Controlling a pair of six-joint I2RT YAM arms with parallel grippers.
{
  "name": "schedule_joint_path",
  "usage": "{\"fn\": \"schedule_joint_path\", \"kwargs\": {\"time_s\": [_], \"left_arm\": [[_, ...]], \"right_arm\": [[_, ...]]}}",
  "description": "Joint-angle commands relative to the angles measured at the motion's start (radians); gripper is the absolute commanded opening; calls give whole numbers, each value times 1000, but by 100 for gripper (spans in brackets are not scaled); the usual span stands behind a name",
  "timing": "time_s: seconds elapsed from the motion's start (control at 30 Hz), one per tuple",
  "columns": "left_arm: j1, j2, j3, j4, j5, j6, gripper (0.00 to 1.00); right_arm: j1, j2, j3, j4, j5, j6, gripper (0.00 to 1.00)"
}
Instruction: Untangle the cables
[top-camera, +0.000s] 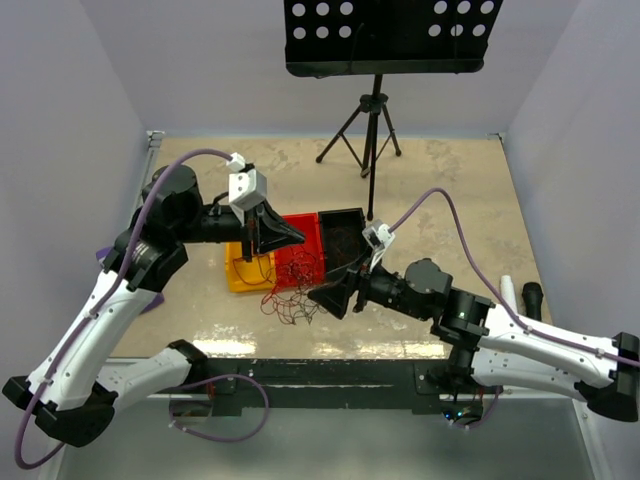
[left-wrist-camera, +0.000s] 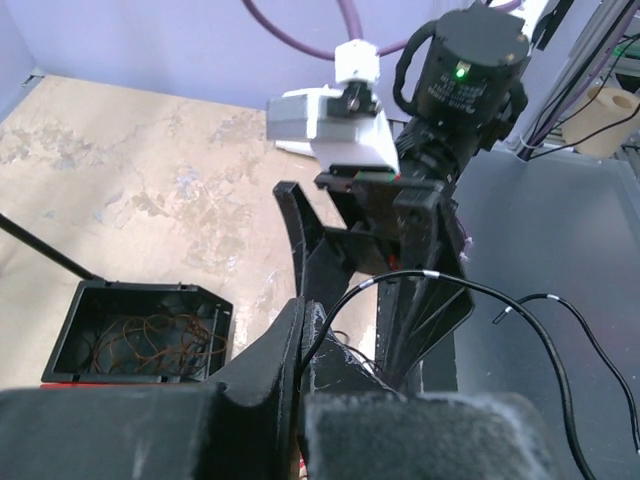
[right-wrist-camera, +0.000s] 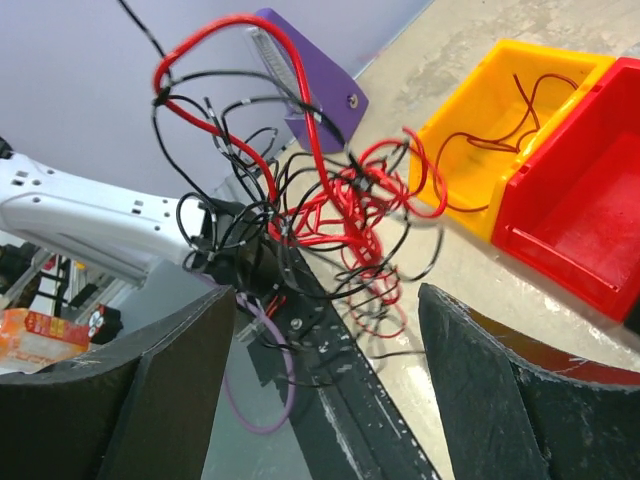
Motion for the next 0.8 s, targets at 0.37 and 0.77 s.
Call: {"fn": "schedule_joint_path", "kwargs": {"time_s": [0.37,0.77], "left_arm": [[-14,9,80,87,83,-112,0],[-14,43,345,12,-20,1,0]], "right_arm": [[7,163,1,371,70,0,45],[18,15,-168,152,149,133,0]]}}
